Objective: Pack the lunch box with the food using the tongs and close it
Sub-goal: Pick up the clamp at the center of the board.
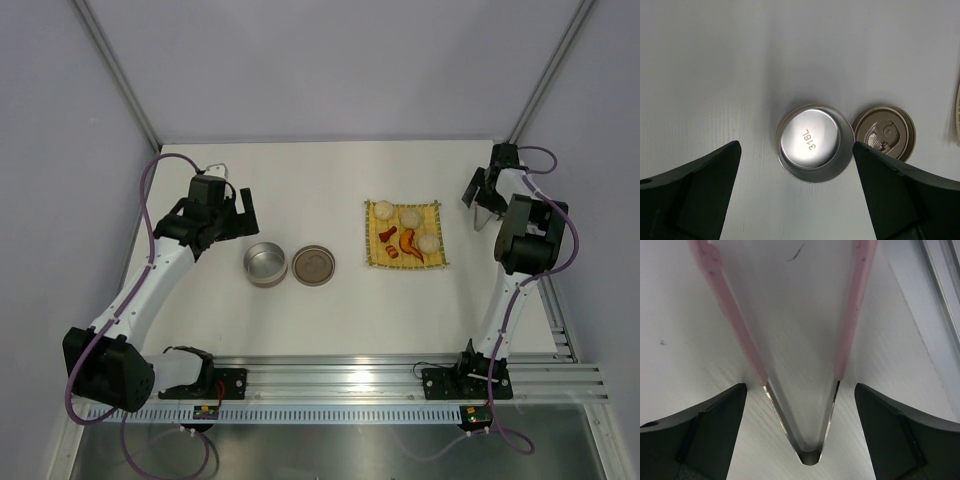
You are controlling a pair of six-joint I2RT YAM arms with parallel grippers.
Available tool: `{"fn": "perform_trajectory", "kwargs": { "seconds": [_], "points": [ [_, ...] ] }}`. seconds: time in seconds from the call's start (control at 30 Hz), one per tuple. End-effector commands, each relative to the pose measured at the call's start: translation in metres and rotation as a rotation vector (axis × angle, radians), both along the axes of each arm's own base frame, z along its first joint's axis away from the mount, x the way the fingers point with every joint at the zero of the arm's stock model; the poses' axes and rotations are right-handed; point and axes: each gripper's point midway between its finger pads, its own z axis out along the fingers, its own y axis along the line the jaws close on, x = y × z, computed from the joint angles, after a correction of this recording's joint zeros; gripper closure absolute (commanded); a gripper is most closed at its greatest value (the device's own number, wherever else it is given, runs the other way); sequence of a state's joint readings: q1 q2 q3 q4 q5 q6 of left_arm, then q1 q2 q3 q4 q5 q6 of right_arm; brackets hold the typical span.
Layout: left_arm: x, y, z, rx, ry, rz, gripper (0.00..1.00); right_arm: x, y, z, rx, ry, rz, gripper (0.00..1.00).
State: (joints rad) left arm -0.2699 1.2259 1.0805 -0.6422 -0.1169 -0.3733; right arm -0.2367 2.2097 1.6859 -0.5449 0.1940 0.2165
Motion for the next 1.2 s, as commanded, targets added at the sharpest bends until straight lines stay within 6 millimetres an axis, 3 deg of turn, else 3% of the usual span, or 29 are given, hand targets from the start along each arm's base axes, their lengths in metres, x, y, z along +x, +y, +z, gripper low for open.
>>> {"fn": "perform_trajectory", "kwargs": {
  "seconds": [0.0, 0.13, 0.47, 0.6, 0.63, 0.73, 0.83, 0.87, 0.93, 1.13, 1.17],
  "points": [
    [0.008, 0.0, 0.019, 0.008, -0.057, 0.003, 0.01, 0.01, 0.001, -0.002, -0.06, 0.017, 0.029, 0.02],
    [0.007, 0.002, 0.02, 0.016, -0.057, 0.005, 0.01, 0.02, 0.001, 0.003, -0.054, -0.009, 0.039, 0.01],
    [0.006, 0.005, 0.02, 0.031, -0.057, 0.007, 0.01, 0.025, -0.006, -0.005, -0.077, 0.022, 0.03, 0.01],
    [0.007, 0.005, 0.02, 0.033, -0.056, 0.006, 0.01, 0.027, -0.004, -0.004, -0.072, 0.013, 0.037, 0.14],
    [0.006, 0.005, 0.02, 0.032, -0.054, 0.009, 0.01, 0.026, -0.004, -0.005, -0.07, 0.017, 0.038, 0.23],
    [0.007, 0.005, 0.019, 0.032, -0.053, 0.009, 0.01, 0.026, -0.001, -0.004, -0.059, 0.011, 0.05, 0.35],
    [0.007, 0.004, 0.017, 0.031, -0.046, 0.008, 0.01, 0.025, 0.001, 0.0, -0.048, -0.001, 0.051, 0.56],
    [0.007, 0.004, 0.017, 0.03, -0.046, 0.006, 0.01, 0.025, 0.002, 0.002, -0.045, -0.006, 0.05, 0.67],
    [0.006, 0.004, 0.016, 0.031, -0.043, 0.006, 0.01, 0.023, 0.005, 0.01, -0.032, -0.021, 0.05, 0.76],
    [0.006, 0.004, 0.02, 0.024, -0.054, 0.003, 0.01, 0.01, 0.021, 0.047, 0.028, -0.061, 0.051, 0.86],
    [0.006, 0.003, 0.019, 0.023, -0.054, 0.001, 0.01, 0.007, 0.023, 0.061, 0.032, -0.082, 0.051, 0.86]
  ]
}}
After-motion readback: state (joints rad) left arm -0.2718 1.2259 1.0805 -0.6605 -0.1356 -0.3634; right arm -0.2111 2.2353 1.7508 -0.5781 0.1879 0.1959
